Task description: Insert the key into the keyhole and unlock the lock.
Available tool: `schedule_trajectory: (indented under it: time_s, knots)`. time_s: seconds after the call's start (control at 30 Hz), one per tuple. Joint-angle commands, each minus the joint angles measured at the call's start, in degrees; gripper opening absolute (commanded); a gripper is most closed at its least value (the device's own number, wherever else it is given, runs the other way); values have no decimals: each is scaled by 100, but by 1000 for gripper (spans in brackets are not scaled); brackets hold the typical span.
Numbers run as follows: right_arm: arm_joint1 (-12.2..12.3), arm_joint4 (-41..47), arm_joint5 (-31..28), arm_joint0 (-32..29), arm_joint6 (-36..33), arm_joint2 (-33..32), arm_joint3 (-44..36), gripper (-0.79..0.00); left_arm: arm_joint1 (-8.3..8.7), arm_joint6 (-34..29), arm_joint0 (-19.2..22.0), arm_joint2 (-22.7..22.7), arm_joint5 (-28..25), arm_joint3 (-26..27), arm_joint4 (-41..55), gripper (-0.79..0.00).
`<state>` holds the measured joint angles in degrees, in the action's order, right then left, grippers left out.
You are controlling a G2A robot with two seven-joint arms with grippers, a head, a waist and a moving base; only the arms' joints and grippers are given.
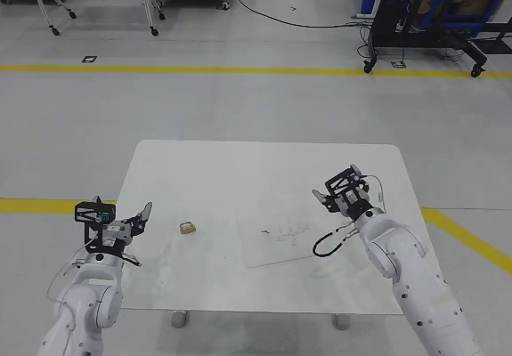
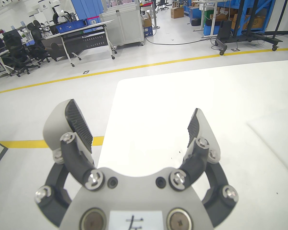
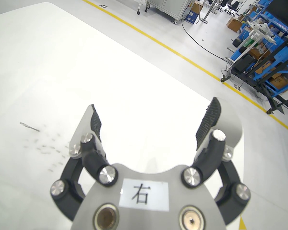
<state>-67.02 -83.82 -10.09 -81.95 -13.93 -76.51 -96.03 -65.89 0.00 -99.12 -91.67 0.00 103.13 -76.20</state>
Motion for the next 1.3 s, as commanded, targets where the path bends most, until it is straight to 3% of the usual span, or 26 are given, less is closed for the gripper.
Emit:
schedule_trajectory:
  time_s: [0.0, 0.1, 0.3, 0.7, 0.87, 0.9, 0.93, 1.13, 1.2, 1.27]
  knots:
    - [5, -3, -147, 48, -4, 9, 84, 0, 0, 0, 0, 0, 0, 0, 0, 0]
    - [11, 215, -876, 466, -81, 60, 545, 0, 0, 0, 0, 0, 0, 0, 0, 0]
    - [-62, -86, -1452, 1126, -147, 687, 1144, 0, 0, 0, 0, 0, 0, 0, 0, 0]
    - [-254, -780, -3343, 2449, 975, 2000, 2731, 0, 0, 0, 0, 0, 0, 0, 0, 0]
    - [-363, -899, -3799, 2849, 1044, 2431, 3202, -126, 0, 0, 0, 0, 0, 0, 0, 0]
    - [-398, -866, -3926, 2918, 1026, 2541, 3267, -222, 0, 0, 0, 0, 0, 0, 0, 0]
    - [-430, -869, -4005, 2999, 998, 2634, 3333, -243, 0, 0, 0, 0, 0, 0, 0, 0]
    - [-579, -929, -4535, 3328, 1257, 3127, 3724, -212, 0, 0, 0, 0, 0, 0, 0, 0]
    - [-613, -881, -4662, 3405, 1399, 3208, 3911, -419, 0, 0, 0, 0, 0, 0, 0, 0]
    - [-646, -930, -4661, 3487, 1433, 3292, 4060, -477, 0, 0, 0, 0, 0, 0, 0, 0]
